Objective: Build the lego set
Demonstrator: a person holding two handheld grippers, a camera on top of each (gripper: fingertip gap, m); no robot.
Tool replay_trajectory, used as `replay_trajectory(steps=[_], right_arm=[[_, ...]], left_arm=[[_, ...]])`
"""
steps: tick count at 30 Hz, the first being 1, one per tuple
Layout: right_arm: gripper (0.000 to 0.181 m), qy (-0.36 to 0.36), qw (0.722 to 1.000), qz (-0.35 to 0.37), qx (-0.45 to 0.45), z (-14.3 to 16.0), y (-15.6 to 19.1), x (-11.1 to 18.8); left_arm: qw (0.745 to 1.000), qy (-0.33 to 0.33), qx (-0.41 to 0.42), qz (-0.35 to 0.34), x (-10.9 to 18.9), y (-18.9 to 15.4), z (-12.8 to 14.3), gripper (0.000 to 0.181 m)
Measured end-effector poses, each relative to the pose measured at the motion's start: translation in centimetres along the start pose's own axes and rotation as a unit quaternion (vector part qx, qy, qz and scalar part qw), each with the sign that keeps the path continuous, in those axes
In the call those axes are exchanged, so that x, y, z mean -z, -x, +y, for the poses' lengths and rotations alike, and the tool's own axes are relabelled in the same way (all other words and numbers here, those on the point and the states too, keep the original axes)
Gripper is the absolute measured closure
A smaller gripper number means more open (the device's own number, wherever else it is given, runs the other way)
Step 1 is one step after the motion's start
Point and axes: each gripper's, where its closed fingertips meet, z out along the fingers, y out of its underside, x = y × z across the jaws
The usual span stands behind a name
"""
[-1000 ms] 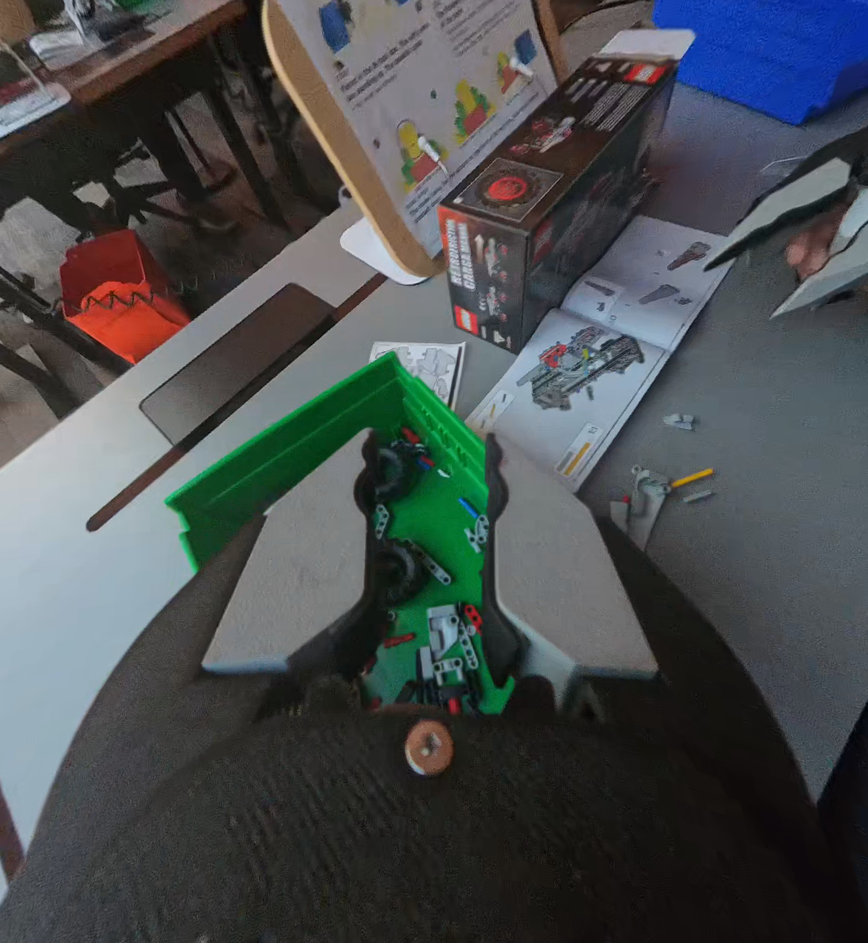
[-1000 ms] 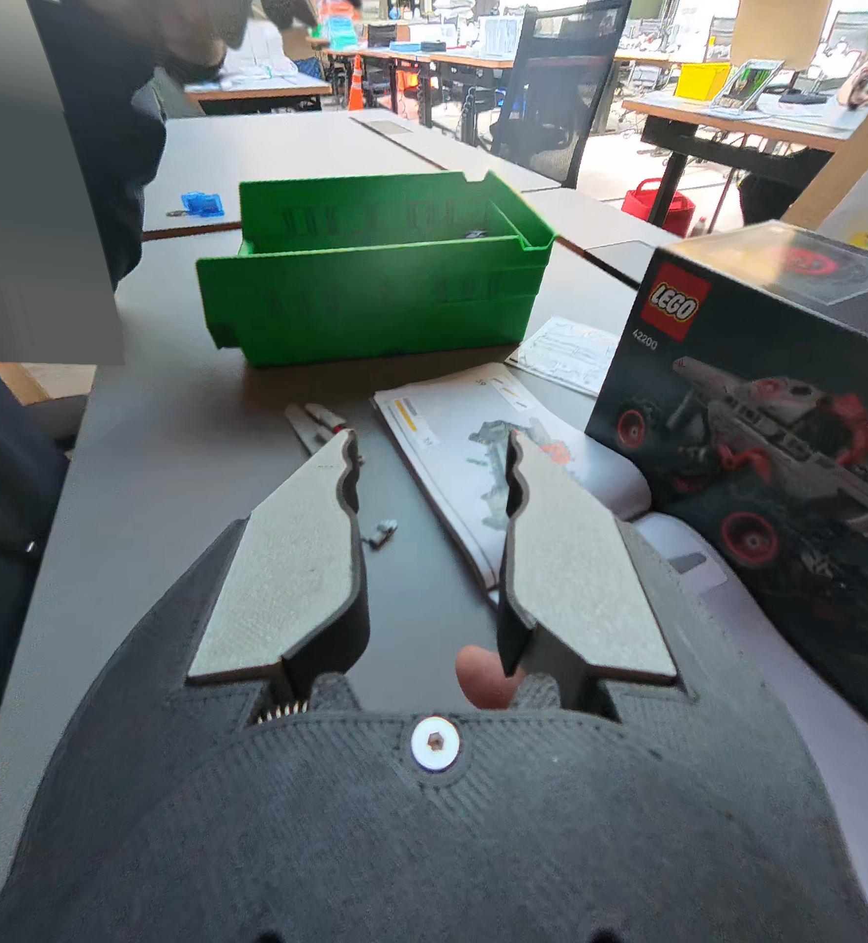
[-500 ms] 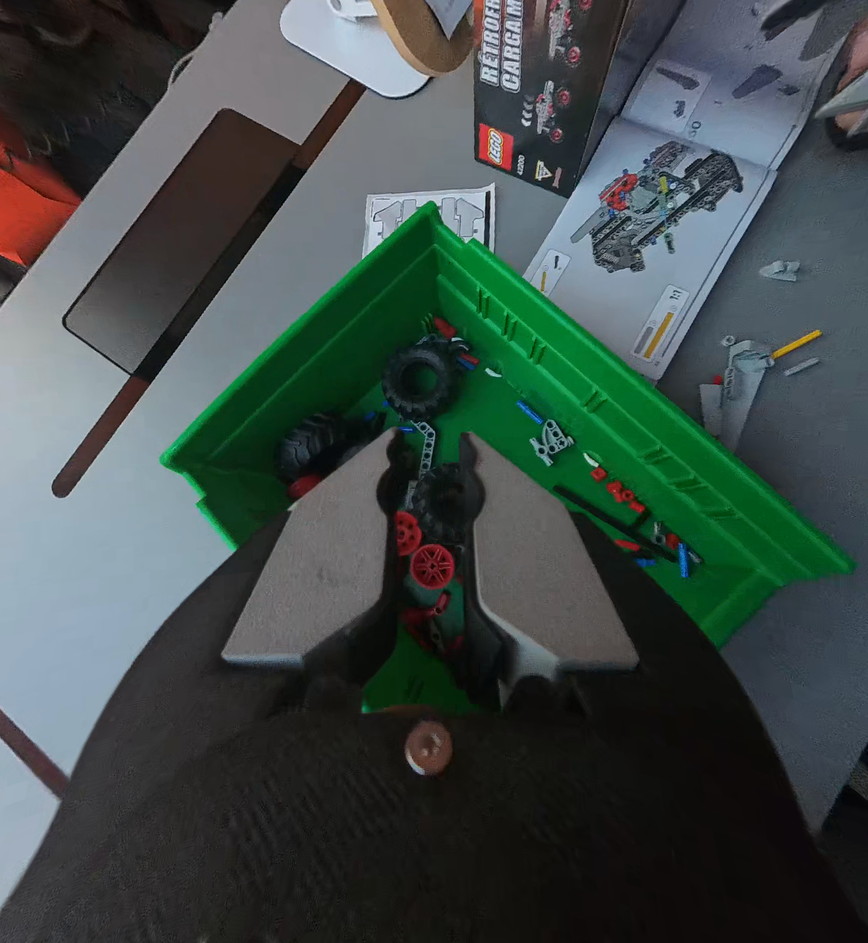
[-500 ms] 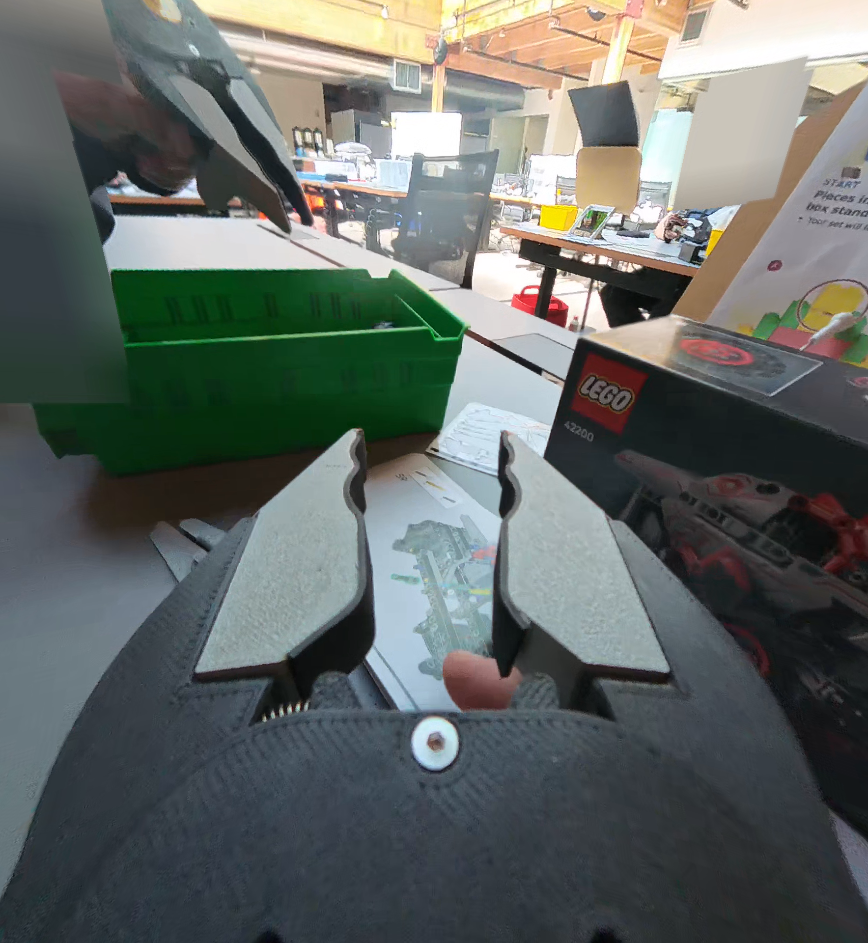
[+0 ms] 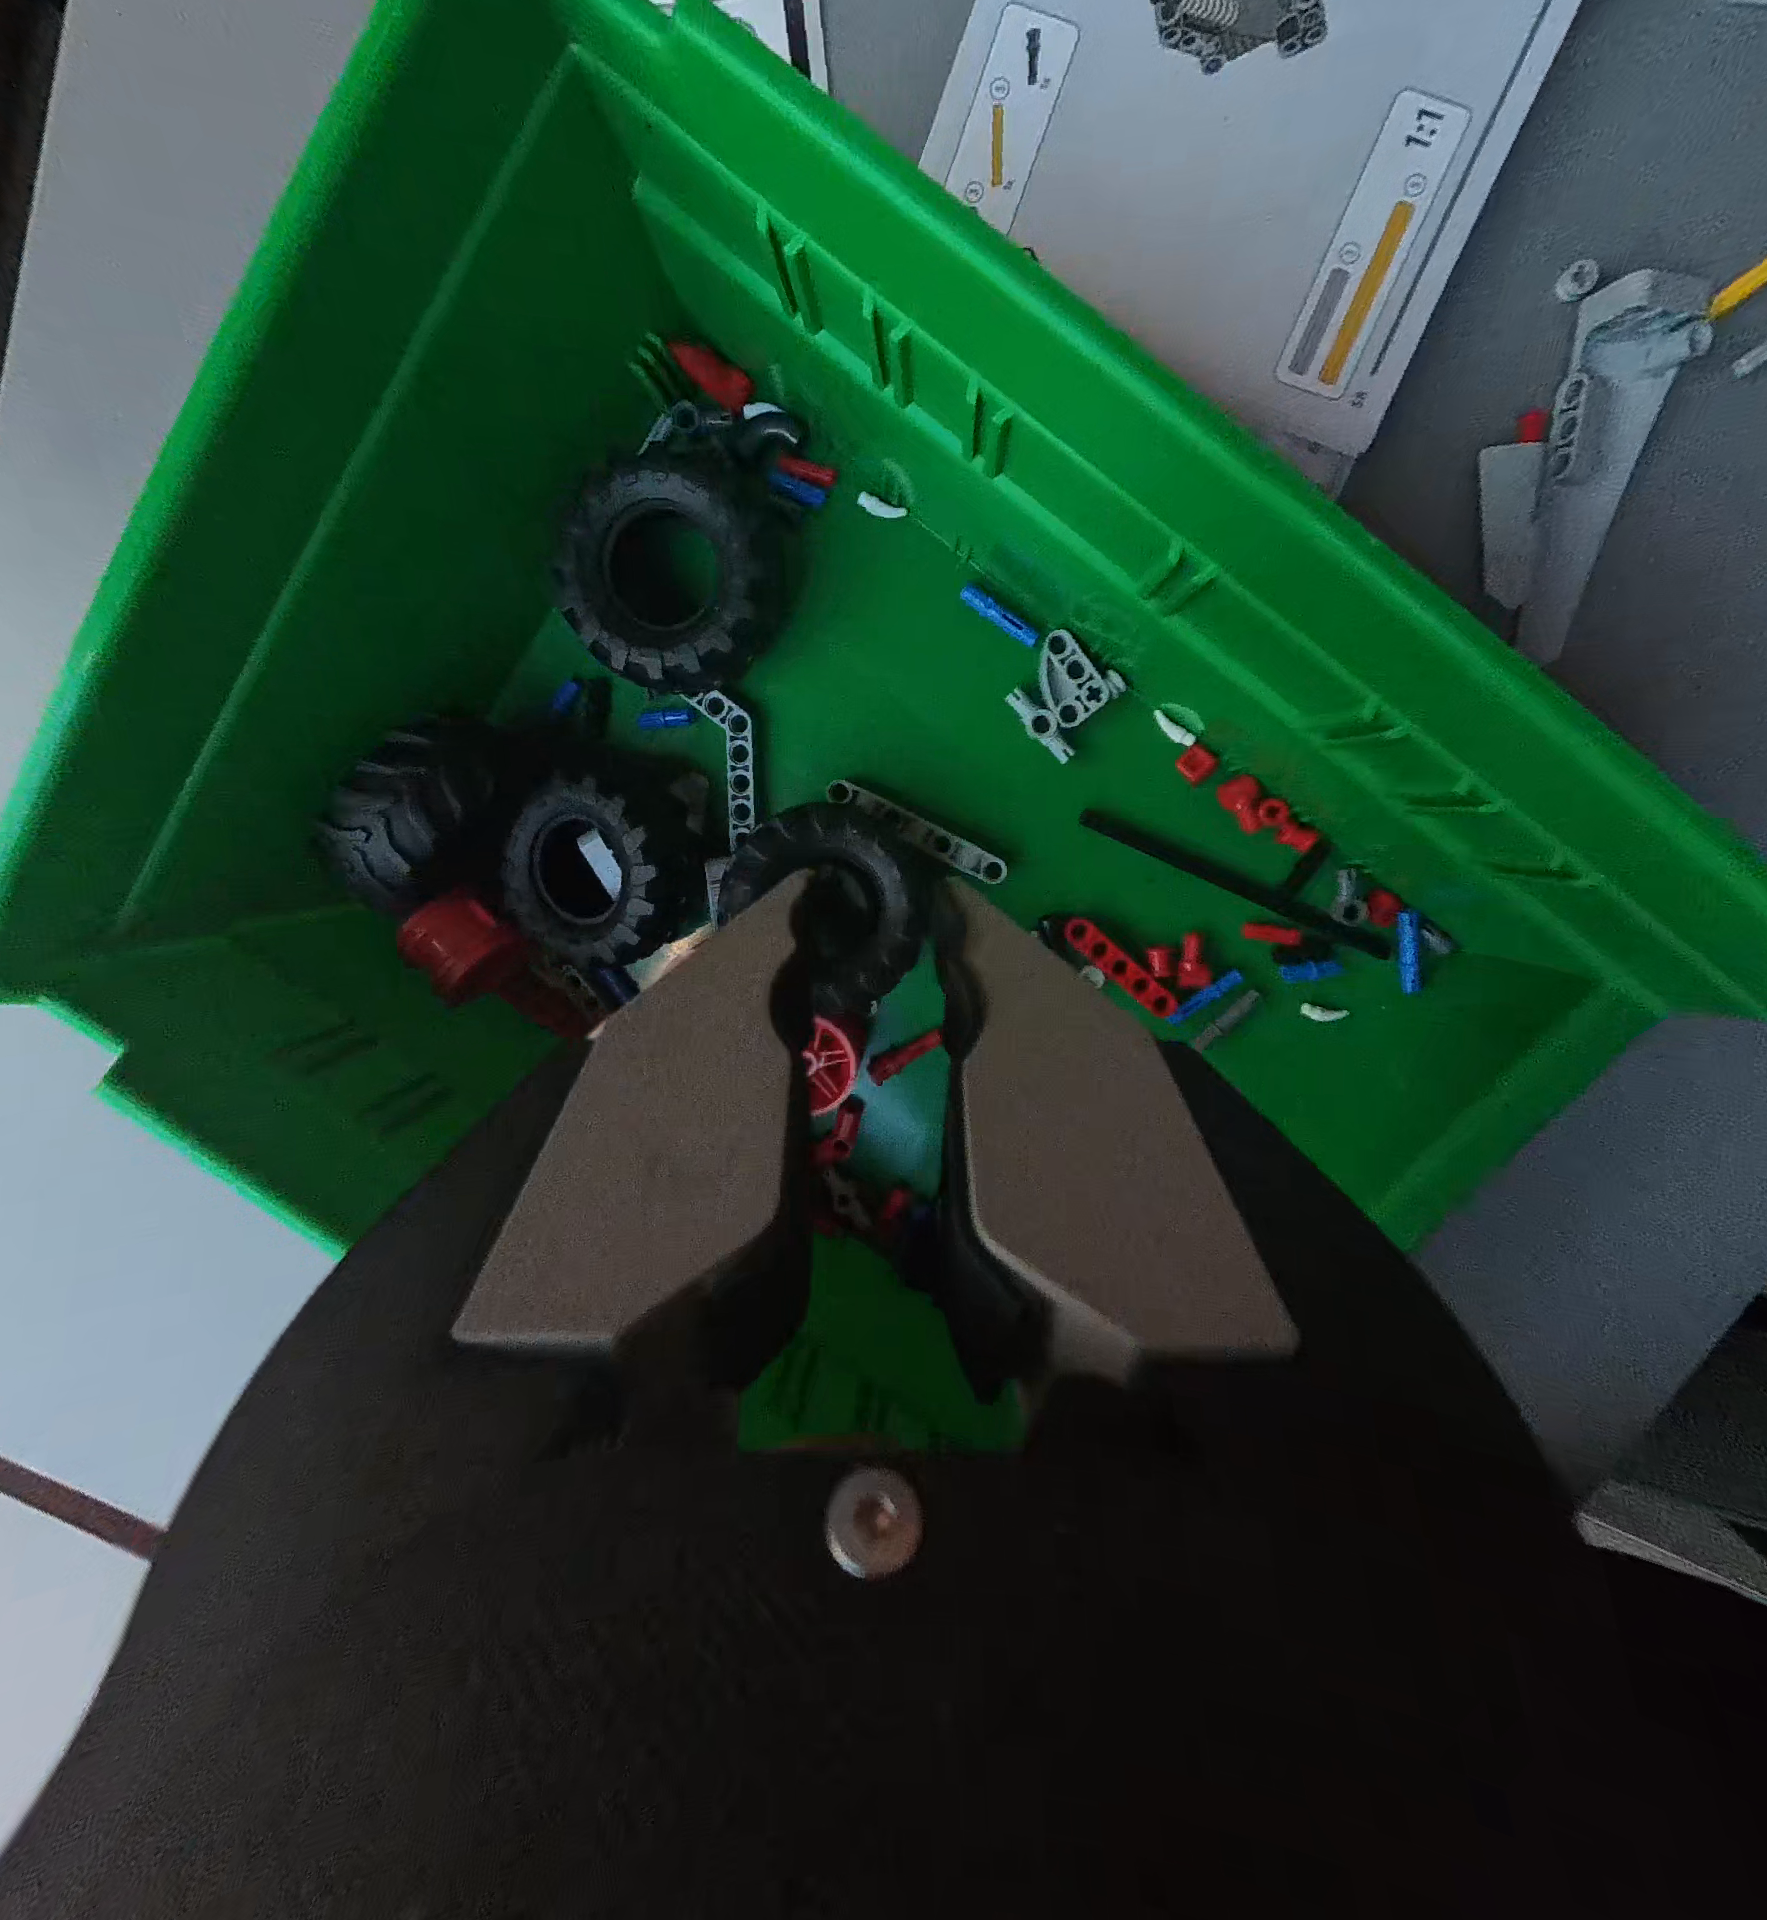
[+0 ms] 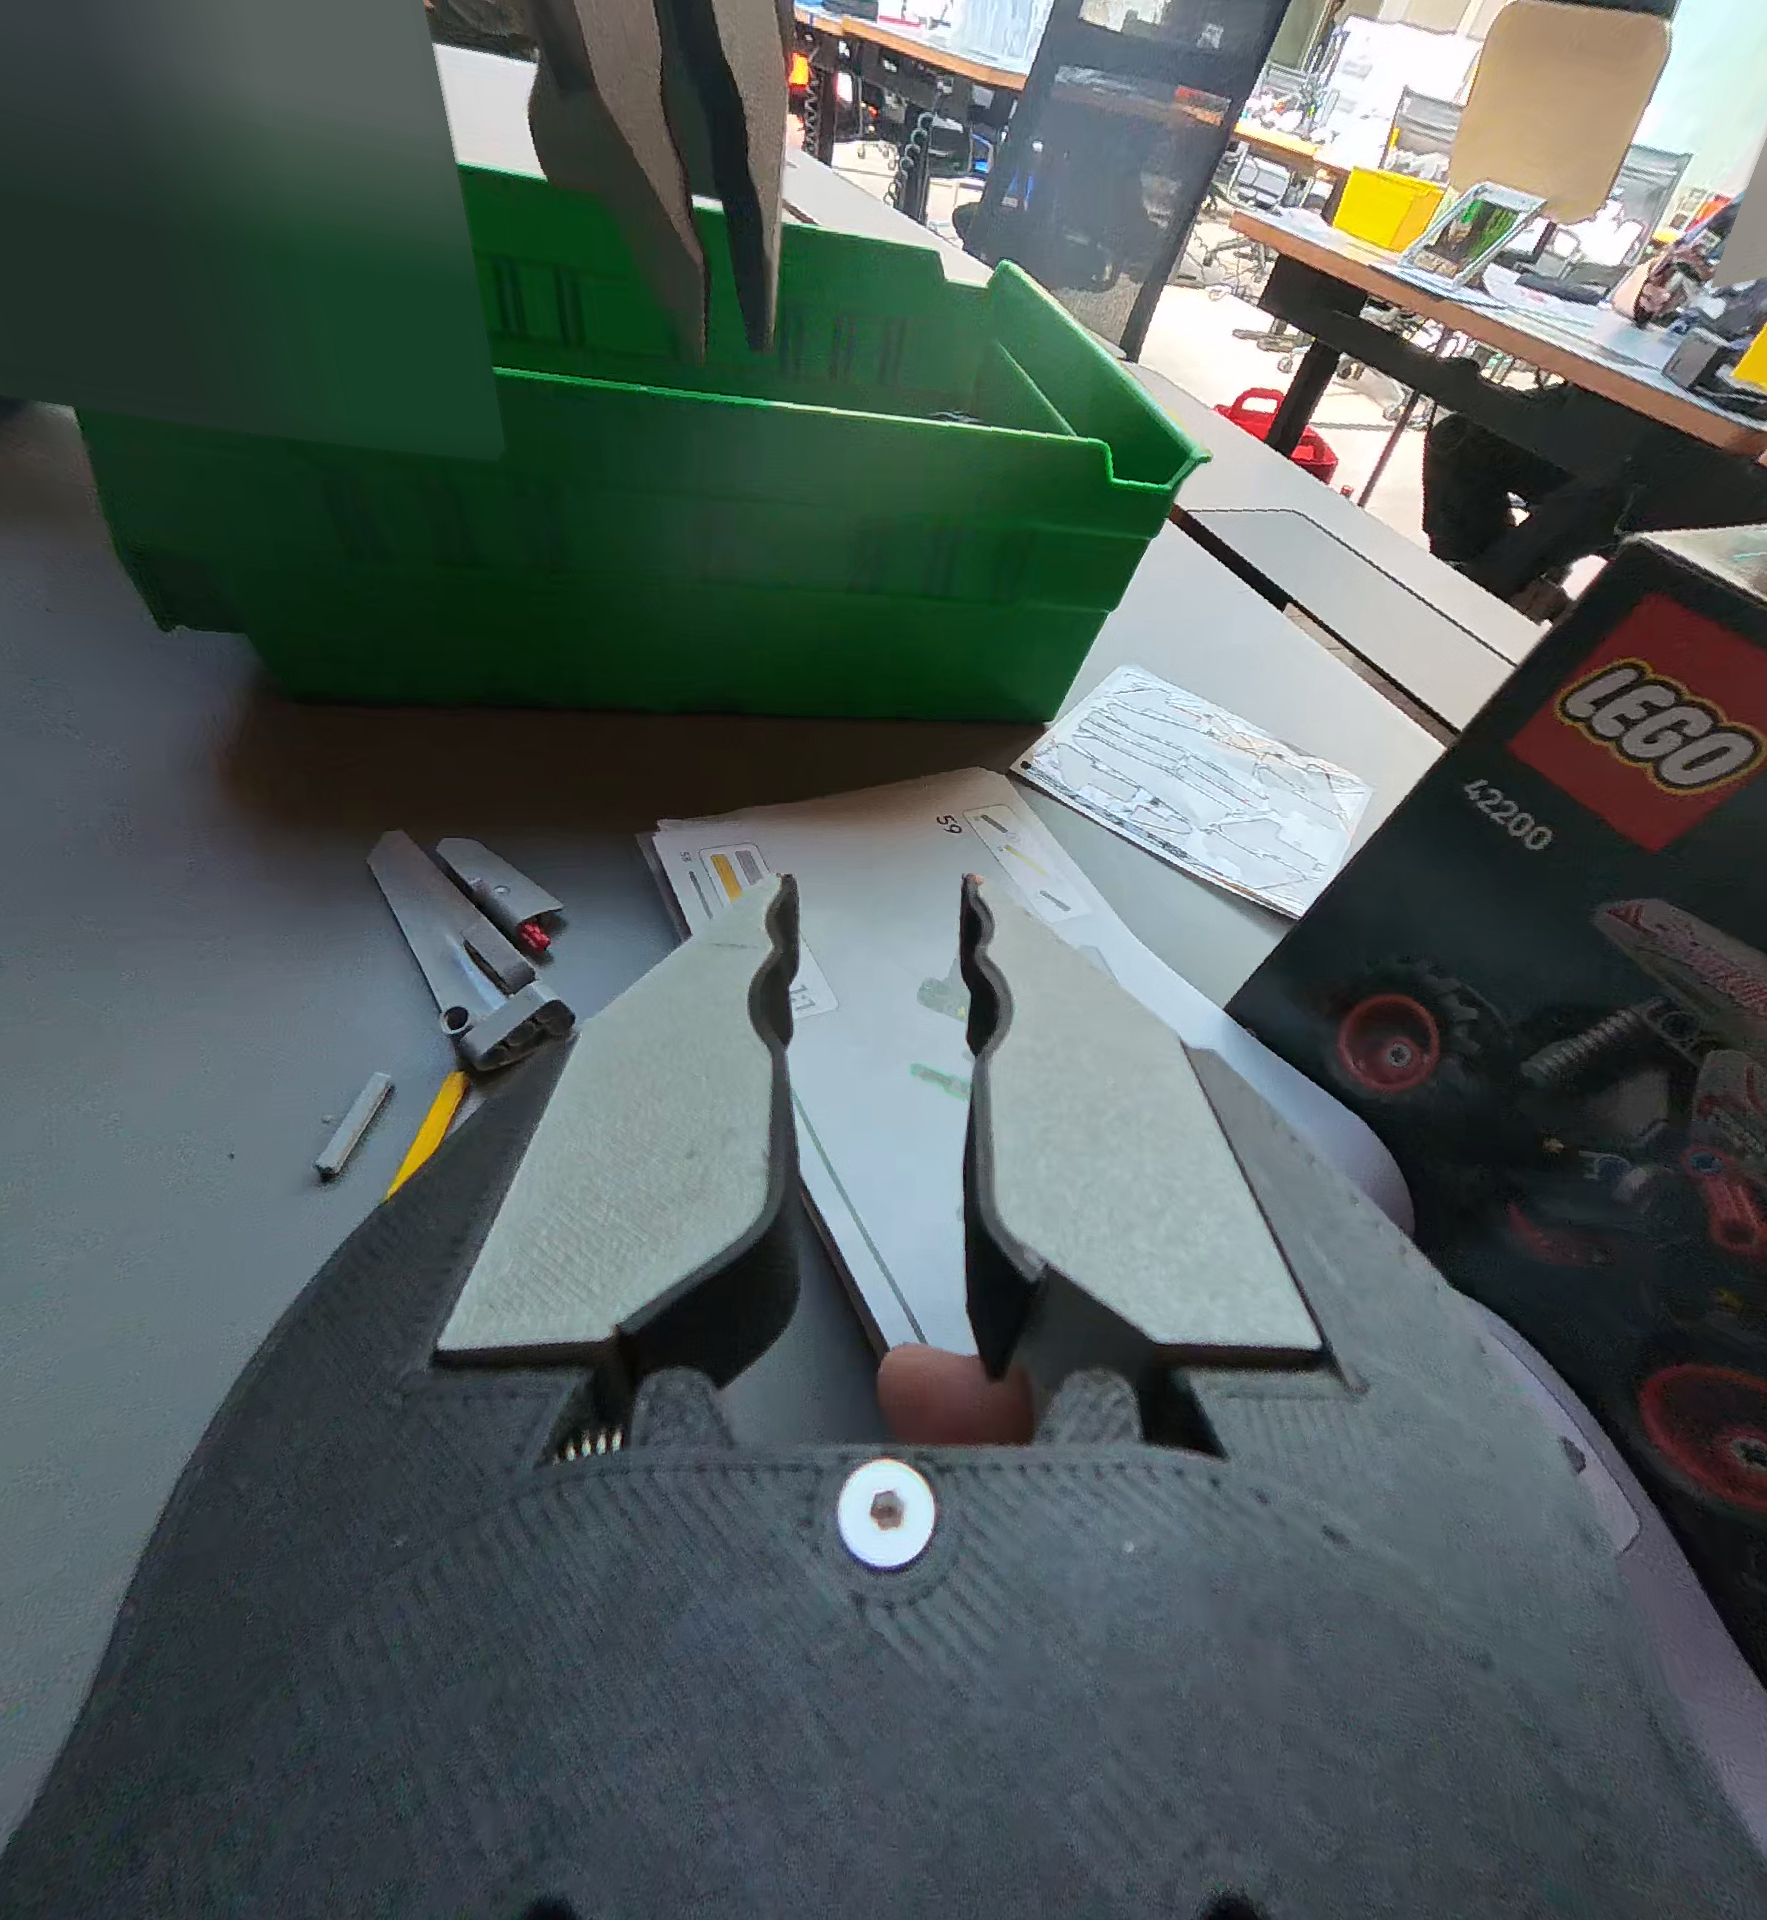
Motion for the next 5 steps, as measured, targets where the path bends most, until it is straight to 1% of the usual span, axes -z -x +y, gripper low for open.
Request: replay_trajectory(steps=[3, 5], right_arm=[[0.155, -0.004, 1.000, -0.010, -0.011, -0.05, 0.04, 0.13], [0.166, -0.011, 1.000, -0.019, -0.018, -0.20, 0.15, 0.21]], left_arm=[[1.000, 0.002, -0.002, -0.002, 0.11, -0.02, 0.06, 0.163], [1.000, -0.003, -0.002, -0.002, 0.48, -0.08, -0.03, 0.163]])
